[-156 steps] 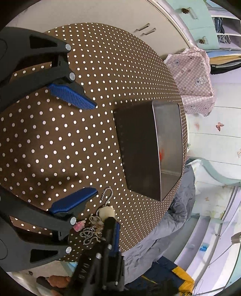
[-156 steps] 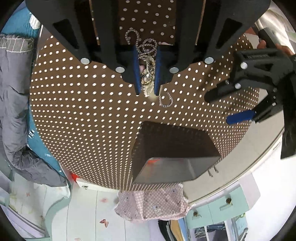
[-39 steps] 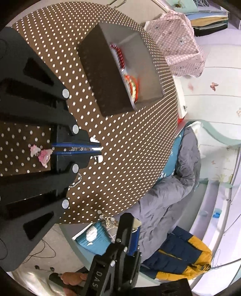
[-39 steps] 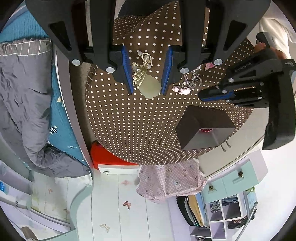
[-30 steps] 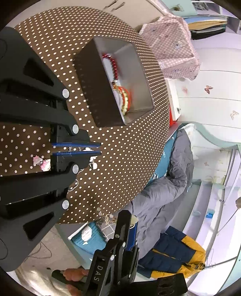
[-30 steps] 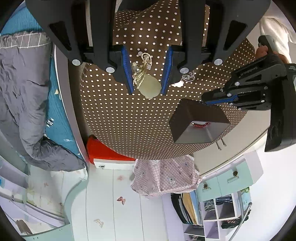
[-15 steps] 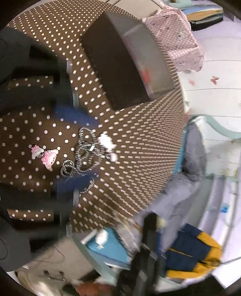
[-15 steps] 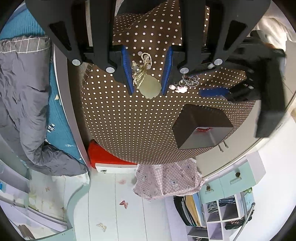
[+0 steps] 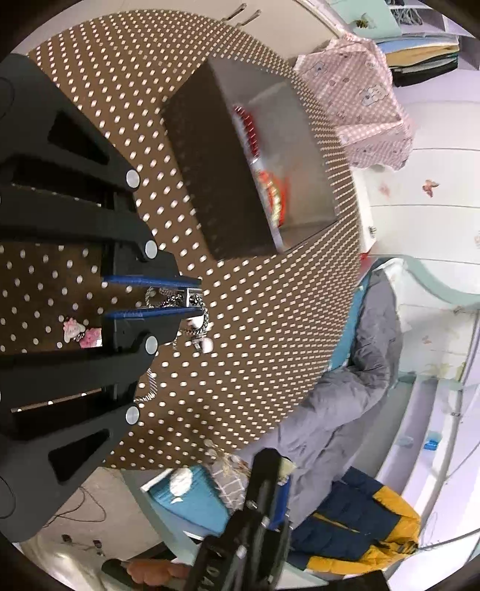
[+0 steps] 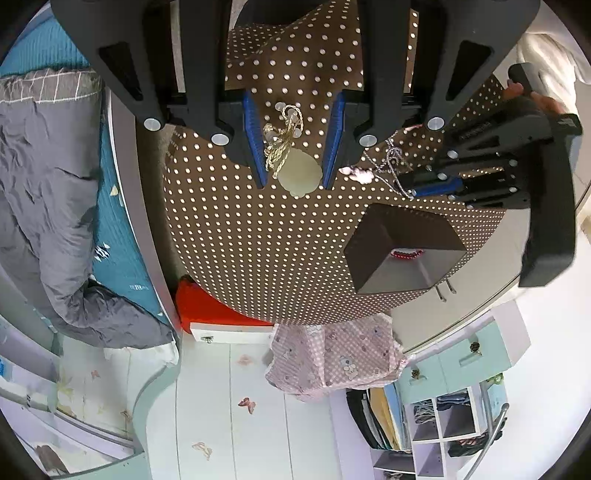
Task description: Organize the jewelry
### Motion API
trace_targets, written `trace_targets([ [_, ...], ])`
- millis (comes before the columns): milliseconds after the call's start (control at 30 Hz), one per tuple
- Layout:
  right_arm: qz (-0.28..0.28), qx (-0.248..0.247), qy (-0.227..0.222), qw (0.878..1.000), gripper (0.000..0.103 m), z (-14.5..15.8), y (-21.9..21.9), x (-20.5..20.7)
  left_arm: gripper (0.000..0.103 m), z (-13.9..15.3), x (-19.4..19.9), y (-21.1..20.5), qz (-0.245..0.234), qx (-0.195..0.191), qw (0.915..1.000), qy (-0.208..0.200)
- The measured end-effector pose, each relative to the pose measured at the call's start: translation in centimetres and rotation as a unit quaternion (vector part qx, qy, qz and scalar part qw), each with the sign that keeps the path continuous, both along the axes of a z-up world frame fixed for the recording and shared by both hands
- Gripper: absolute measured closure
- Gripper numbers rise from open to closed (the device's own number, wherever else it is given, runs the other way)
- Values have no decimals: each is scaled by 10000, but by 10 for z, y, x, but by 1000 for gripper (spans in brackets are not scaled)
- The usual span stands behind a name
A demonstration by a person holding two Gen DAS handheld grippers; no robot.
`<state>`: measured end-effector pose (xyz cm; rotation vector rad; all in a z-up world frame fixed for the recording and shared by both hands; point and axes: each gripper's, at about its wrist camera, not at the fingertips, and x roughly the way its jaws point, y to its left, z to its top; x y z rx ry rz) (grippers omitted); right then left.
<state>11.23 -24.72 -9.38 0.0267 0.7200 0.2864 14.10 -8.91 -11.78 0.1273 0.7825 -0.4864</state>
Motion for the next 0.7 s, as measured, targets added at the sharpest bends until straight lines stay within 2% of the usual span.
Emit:
trace_targets([
  [300, 221, -27, -320, 9992, 75, 23, 19, 12, 93, 45, 4, 22, 250, -209, 9984, -455],
  [700, 751, -90, -909, 9930, 75, 69, 55, 39, 93, 110, 9, 55, 562, -243, 9923, -1076],
])
